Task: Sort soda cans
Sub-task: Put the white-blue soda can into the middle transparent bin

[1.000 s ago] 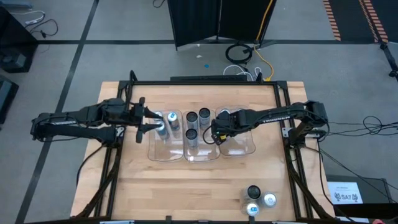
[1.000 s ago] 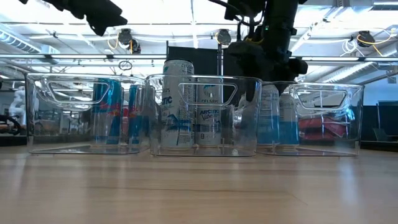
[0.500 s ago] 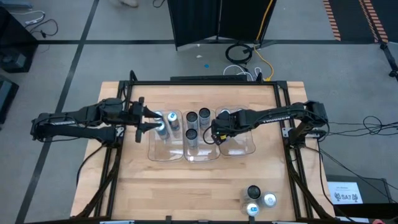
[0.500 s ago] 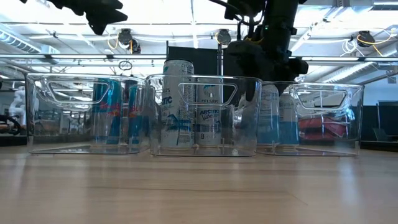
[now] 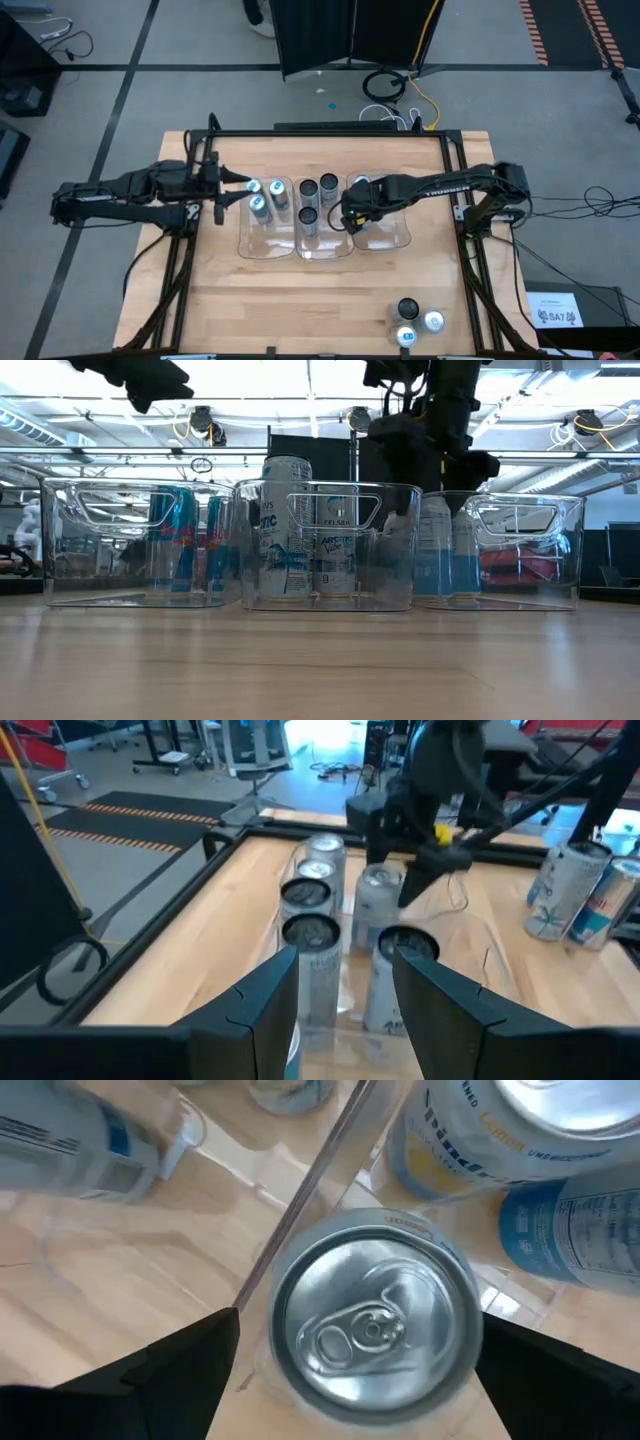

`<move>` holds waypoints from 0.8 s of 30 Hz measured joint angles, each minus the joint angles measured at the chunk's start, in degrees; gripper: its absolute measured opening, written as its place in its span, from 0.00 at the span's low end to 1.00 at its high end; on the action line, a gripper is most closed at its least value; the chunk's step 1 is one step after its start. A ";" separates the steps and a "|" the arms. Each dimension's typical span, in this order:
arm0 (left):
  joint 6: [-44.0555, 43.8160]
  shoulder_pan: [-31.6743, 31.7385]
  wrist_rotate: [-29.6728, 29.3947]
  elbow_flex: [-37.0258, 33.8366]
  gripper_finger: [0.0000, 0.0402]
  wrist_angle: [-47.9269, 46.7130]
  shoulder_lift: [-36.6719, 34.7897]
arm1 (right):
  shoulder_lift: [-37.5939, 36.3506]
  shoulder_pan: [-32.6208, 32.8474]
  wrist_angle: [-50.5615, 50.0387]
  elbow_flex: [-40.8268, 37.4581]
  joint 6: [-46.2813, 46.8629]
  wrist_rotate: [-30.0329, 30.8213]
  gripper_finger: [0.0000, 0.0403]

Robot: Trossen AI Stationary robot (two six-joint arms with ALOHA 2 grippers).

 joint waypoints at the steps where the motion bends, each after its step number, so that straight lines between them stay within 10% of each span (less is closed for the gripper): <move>1: -0.02 -0.29 -0.44 0.00 0.43 -1.14 -0.63 | -0.46 0.00 0.10 0.00 0.03 -0.01 0.94; 24: -3.27 -3.16 -5.42 -7.91 0.43 -3.99 -15.57 | -23.85 6.76 -5.96 -0.01 17.77 2.07 0.94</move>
